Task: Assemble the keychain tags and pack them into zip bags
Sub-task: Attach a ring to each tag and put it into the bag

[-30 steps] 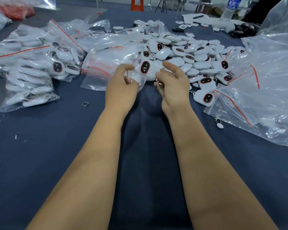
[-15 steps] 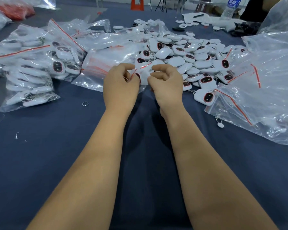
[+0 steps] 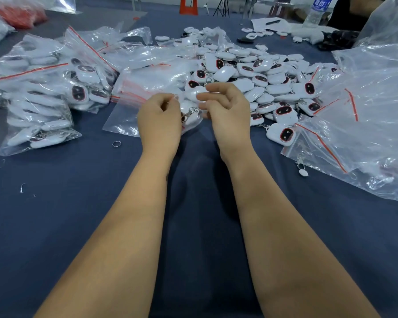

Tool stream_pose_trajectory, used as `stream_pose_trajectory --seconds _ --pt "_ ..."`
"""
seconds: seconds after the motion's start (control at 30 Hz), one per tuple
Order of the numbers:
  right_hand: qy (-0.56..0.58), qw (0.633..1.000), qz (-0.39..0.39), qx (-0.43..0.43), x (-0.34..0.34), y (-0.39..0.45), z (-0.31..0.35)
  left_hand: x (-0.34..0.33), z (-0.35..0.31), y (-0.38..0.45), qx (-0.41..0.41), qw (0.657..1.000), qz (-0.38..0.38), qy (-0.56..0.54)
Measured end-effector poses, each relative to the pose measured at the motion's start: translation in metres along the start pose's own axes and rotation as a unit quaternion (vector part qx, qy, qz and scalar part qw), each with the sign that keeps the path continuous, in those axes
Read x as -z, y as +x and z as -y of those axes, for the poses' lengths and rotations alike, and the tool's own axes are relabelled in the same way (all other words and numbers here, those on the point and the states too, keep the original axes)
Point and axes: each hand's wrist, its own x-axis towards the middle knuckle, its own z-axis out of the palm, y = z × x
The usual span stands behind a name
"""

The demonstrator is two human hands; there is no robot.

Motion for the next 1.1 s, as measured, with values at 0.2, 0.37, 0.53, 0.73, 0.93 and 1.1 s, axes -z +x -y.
stream_pose_trajectory --seconds 0.2,0.37,0.53,0.73,0.93,1.1 --pt "-0.15 0.972 -0.182 -0.017 0.014 0.004 0.003 0.007 -0.01 -0.001 -0.089 0.969 -0.193 -0.124" --pt "-0.441 0.879 -0.181 -0.003 0.015 0.005 0.0 0.004 -0.008 -0.005 -0.151 0.971 -0.172 -0.072" --pt "-0.516 0.851 -0.083 -0.056 0.017 0.004 -0.003 -0.002 -0.001 -0.005 -0.117 0.991 -0.041 0.044" --pt "-0.433 0.9 -0.053 0.0 0.02 0.006 -0.005 -0.004 0.007 -0.002 -0.078 0.982 0.099 0.138" --pt "-0.304 0.942 -0.119 0.076 0.013 0.006 -0.006 -0.004 0.006 -0.002 -0.051 0.974 0.125 0.181" --pt "-0.102 0.981 -0.166 0.022 0.011 0.008 -0.003 -0.003 0.002 -0.004 -0.038 0.976 0.153 0.151"
